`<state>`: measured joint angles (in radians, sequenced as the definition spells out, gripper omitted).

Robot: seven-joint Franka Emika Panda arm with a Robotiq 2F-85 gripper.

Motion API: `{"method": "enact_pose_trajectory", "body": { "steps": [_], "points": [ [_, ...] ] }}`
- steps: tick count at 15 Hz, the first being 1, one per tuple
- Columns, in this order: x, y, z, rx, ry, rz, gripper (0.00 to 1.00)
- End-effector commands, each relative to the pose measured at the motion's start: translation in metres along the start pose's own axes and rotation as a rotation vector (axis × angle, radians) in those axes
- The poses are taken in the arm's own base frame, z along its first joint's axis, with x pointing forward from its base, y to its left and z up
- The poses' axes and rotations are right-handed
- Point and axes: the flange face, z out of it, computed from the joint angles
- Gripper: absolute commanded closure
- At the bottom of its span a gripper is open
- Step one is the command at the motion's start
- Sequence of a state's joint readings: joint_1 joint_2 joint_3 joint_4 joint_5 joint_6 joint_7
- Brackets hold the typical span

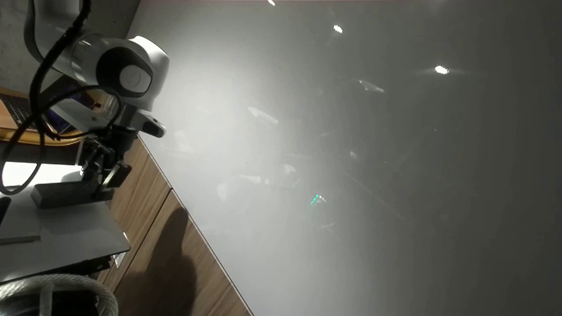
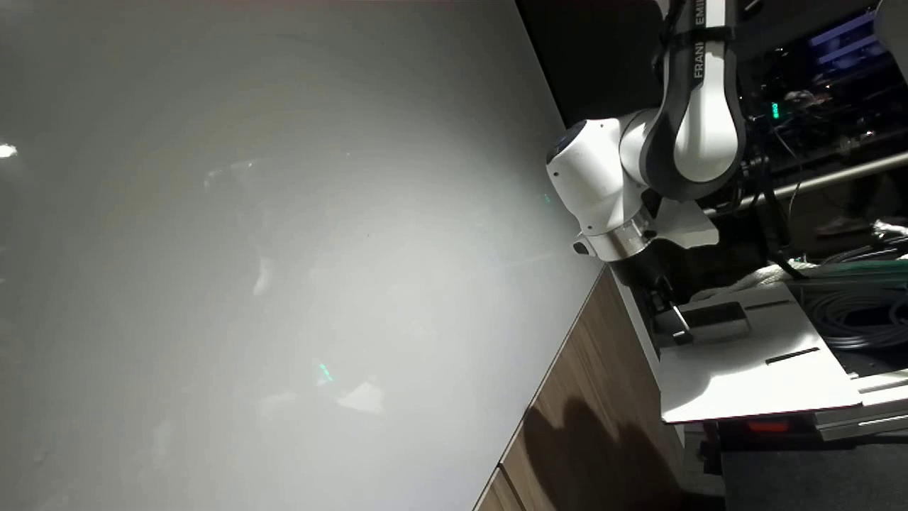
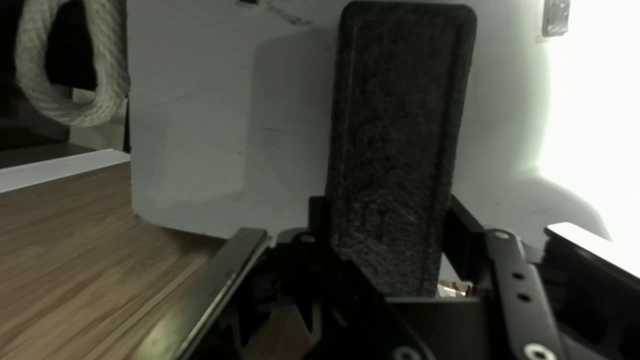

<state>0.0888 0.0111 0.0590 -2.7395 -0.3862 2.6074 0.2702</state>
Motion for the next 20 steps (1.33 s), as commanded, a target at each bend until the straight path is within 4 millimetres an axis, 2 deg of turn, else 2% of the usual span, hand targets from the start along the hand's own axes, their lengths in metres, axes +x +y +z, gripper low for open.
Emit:
{"method": "enact_pose_trajectory", "body": {
  "steps": [1, 3, 8, 15, 20],
  "points": [
    [0.001, 0.022, -0.028, -0.034, 0.06, 0.012, 0.69],
    [0.002, 0.025, -0.033, -0.03, 0.079, 0.027, 0.69],
    [0.008, 0.022, -0.023, -0.013, 0.074, 0.046, 0.69],
    [0.036, 0.023, -0.013, -0.002, 0.069, 0.043, 0.69],
    [0.039, 0.013, 0.006, 0.015, 0.025, 0.044, 0.69]
  ]
}}
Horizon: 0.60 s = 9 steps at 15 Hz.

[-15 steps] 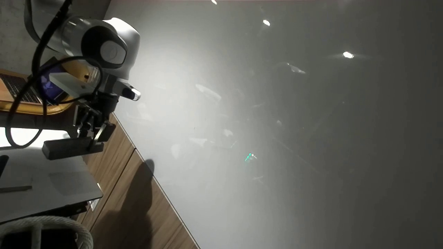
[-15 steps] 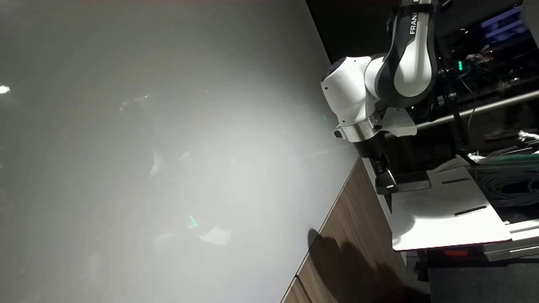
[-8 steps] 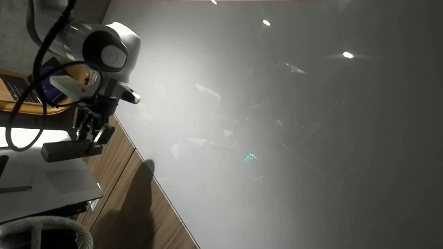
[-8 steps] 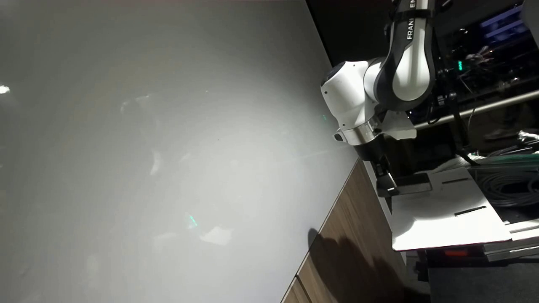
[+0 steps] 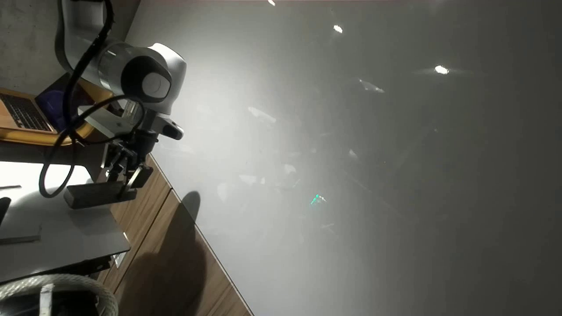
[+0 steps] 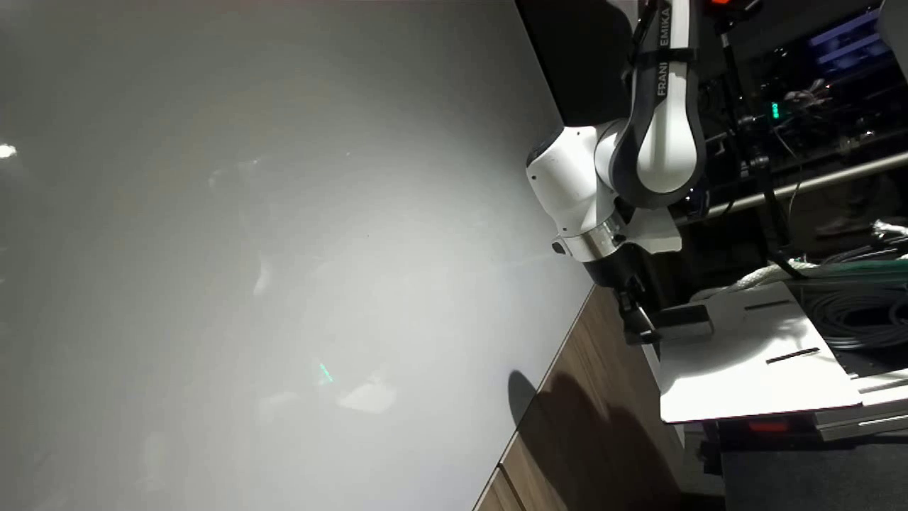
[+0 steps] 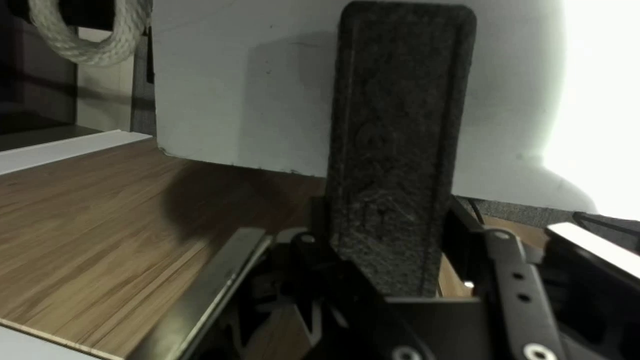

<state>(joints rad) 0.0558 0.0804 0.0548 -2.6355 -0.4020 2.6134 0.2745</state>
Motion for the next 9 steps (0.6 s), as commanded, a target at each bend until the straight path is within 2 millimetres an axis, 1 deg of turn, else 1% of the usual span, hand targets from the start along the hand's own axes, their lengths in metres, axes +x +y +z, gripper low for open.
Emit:
{"method": "enact_pose_trajectory", "body": {
  "steps": [1, 3, 8, 9],
  "points": [
    [0.0027, -0.0069, 0.0154, 0.018, -0.019, 0.008, 0.69],
    [0.0037, -0.0102, 0.0194, 0.023, -0.026, 0.002, 0.69],
    [0.0085, -0.0124, 0.0208, 0.03, -0.017, -0.003, 0.69],
    [0.0091, -0.0116, 0.0209, 0.03, -0.017, -0.002, 0.55]
  ]
}}
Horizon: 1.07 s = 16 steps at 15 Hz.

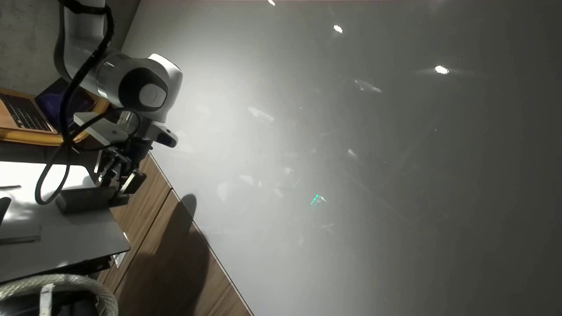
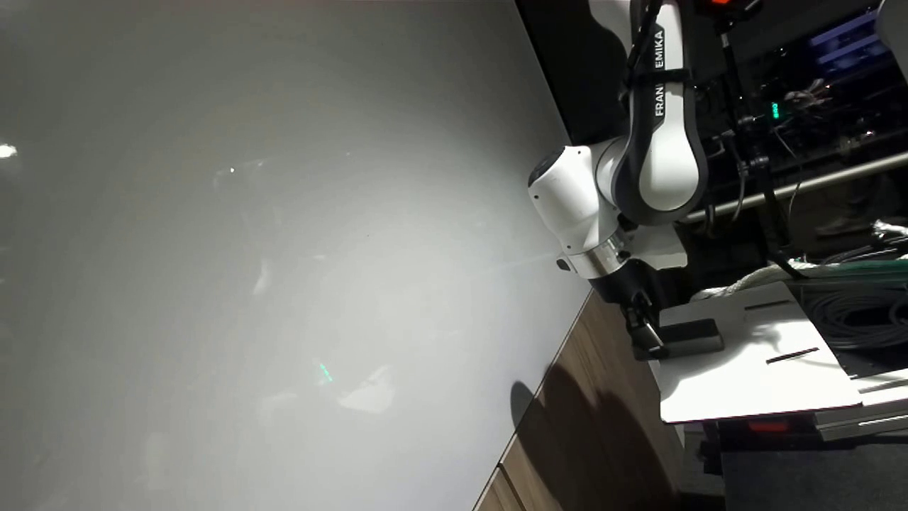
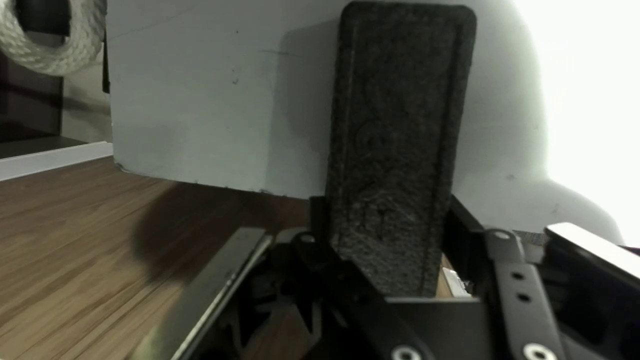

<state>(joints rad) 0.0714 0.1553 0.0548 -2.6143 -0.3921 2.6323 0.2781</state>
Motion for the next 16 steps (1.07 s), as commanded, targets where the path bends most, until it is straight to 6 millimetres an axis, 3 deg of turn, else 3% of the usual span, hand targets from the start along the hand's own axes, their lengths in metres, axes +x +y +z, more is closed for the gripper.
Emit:
{"method": "enact_pose_trajectory", "body": {
  "steps": [1, 5, 10, 16],
  "points": [
    [0.006, 0.001, -0.001, 0.015, 0.016, 0.013, 0.26],
    [0.007, 0.001, 0.001, 0.015, 0.01, 0.016, 0.01],
    [0.006, 0.003, 0.001, 0.018, 0.008, 0.022, 0.0],
    [0.007, -0.002, -0.015, 0.008, 0.045, 0.01, 0.0]
  ]
}}
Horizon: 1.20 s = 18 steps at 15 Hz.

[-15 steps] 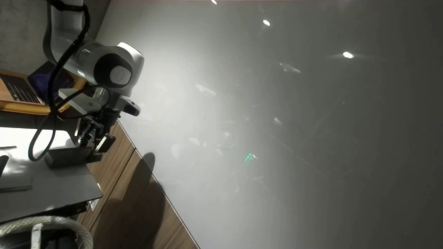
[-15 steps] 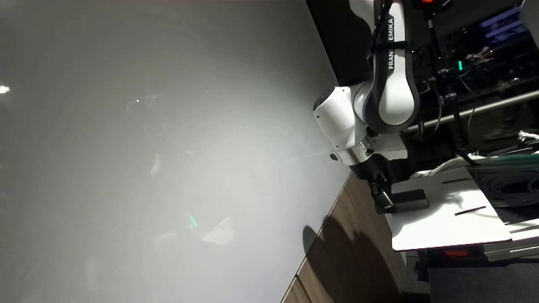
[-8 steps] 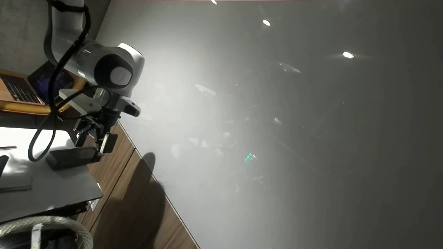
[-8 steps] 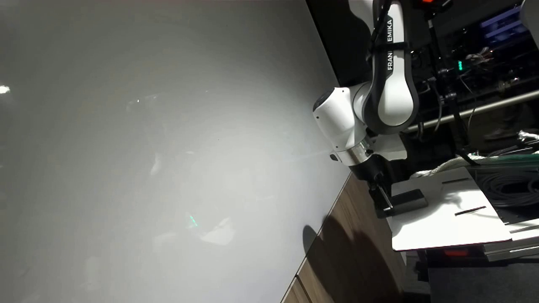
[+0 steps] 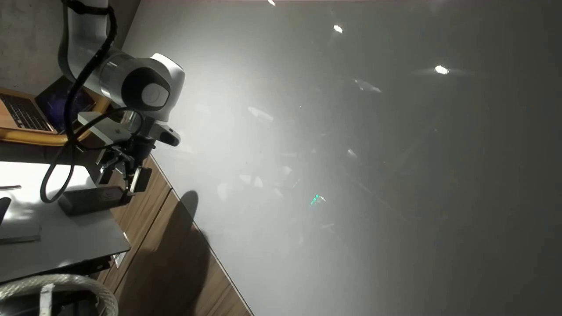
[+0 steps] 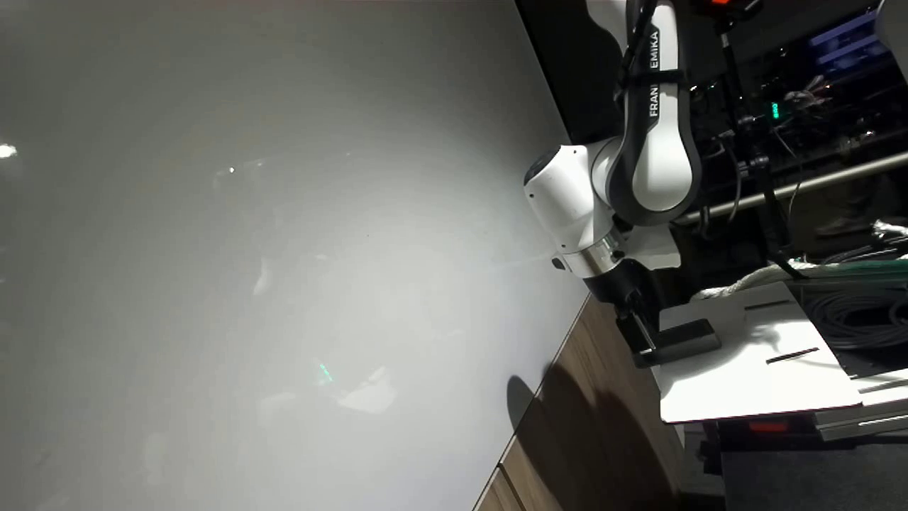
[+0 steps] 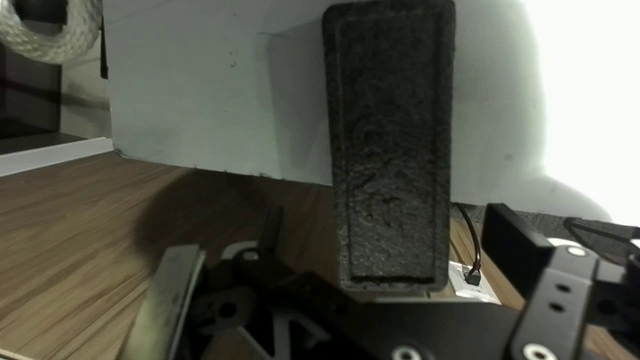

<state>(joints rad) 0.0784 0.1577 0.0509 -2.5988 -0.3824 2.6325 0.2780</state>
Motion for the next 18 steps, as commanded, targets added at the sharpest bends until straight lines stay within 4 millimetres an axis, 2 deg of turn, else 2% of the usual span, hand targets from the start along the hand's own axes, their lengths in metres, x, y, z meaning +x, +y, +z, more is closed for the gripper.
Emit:
{"method": "enact_pose_trajectory", "body": {
  "steps": [1, 9, 10, 11, 14, 17, 18],
  "points": [
    [0.0, -0.002, -0.011, 0.005, 0.033, 0.0, 0.0],
    [-0.004, -0.002, 0.006, 0.009, 0.008, -0.01, 0.0],
    [-0.004, -0.002, 0.008, 0.009, 0.004, -0.011, 0.08],
    [-0.005, -0.002, 0.009, 0.008, 0.0, -0.011, 0.24],
    [-0.005, -0.004, 0.009, 0.009, -0.005, -0.012, 0.51],
    [-0.005, -0.006, 0.004, 0.006, -0.011, -0.001, 0.7],
    [-0.005, -0.007, 0.002, 0.004, -0.018, 0.012, 0.7]
  ]
}}
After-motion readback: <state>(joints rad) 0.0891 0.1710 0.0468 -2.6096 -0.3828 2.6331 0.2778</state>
